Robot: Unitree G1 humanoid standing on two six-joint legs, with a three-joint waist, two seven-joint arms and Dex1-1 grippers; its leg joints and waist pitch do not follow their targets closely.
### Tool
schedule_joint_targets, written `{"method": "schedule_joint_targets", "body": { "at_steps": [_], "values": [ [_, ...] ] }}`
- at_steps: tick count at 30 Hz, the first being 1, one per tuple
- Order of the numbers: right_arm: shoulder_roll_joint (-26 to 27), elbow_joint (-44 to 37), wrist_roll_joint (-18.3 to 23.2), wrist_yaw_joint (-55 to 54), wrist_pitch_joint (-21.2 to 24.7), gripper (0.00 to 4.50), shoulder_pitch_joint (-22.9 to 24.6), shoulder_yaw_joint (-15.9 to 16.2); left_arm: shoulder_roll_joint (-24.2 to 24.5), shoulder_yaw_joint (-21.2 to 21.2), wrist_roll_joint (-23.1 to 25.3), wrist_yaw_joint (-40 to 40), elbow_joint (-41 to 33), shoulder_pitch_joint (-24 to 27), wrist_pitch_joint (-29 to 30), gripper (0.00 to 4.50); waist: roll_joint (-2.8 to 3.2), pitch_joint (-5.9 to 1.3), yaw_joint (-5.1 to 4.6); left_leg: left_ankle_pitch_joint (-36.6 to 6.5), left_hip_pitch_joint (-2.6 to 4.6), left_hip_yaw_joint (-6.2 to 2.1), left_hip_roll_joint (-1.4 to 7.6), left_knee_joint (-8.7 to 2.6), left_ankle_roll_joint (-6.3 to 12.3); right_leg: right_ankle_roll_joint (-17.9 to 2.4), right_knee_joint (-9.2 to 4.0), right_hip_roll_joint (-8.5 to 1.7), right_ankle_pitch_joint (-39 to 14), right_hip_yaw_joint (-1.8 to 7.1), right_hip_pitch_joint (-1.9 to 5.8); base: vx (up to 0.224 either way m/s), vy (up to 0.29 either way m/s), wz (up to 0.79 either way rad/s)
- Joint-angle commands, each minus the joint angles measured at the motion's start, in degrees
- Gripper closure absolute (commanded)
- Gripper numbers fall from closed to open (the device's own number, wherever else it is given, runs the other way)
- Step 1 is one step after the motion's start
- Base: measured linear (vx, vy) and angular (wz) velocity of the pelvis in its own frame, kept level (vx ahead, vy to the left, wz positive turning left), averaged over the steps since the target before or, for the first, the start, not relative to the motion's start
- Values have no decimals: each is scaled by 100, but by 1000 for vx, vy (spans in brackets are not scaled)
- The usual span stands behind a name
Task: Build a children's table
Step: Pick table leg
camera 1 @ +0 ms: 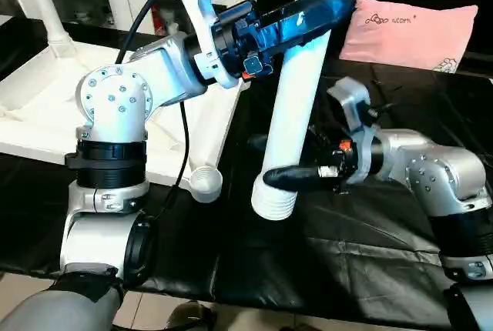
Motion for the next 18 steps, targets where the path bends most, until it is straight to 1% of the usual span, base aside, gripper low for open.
{"method": "schedule_joint_targets", "body": {
  "at_steps": [1,2,5,7,8,10,13,14,15,18],
  "values": [
    [-54,-5,-98,23,-113,52,25,67,-49,-83,66,73,-44,-141,-57,278,-10,-558,-5,-1631,272,-199,322,-450,-446,-1090,-457,-373,-1955,194,178,0,0,0],
    [-50,1,-108,14,-122,77,24,73,-53,-86,77,80,-36,-144,-65,278,-7,-558,-5,-1642,277,-200,325,-450,-448,-1091,-460,-374,-1959,195,175,0,0,0],
    [-20,28,-141,-32,-161,91,16,101,-63,-111,140,102,1,-154,-113,278,-4,-559,-8,-1650,275,-201,324,-453,-445,-1092,-460,-372,-1928,195,177,0,0,0],
    [0,42,-158,-42,-179,119,14,110,-73,-121,159,116,16,-157,-133,278,-9,-561,-6,-1626,267,-201,323,-455,-445,-1077,-455,-370,-1902,195,182,0,0,0],
    [16,48,-171,-46,-188,119,14,113,-79,-125,168,122,22,-159,-145,278,-7,-562,-4,-1636,274,-202,325,-453,-444,-1079,-455,-376,-1915,195,180,0,0,0],
    [40,43,-174,-47,-186,137,19,110,-86,-125,170,133,27,-159,-159,278,-10,-564,-6,-1597,264,-199,319,-449,-421,-1105,-451,-371,-1850,196,185,0,0,0],
    [62,42,-166,-24,-185,166,41,128,-103,-130,165,150,28,-165,-187,278,-7,-570,-7,-1548,262,-197,320,-446,-391,-1139,-440,-369,-1775,191,190,0,0,0],
    [55,48,-162,-10,-190,181,46,140,-107,-133,167,148,29,-168,-196,278,-5,-569,-6,-1553,269,-195,322,-444,-391,-1144,-442,-365,-1765,193,183,0,0,0],
    [55,48,-162,-10,-190,181,46,140,-107,-133,167,148,29,-168,-196,278,-4,-570,-4,-1550,269,-195,321,-444,-392,-1150,-439,-366,-1758,191,187,0,0,0],
    [58,58,-138,3,-175,210,45,133,-120,-130,175,146,43,-178,-218,278,-5,-570,-6,-1541,264,-196,321,-445,-387,-1154,-436,-367,-1744,191,190,0,0,0]
  ]
}}
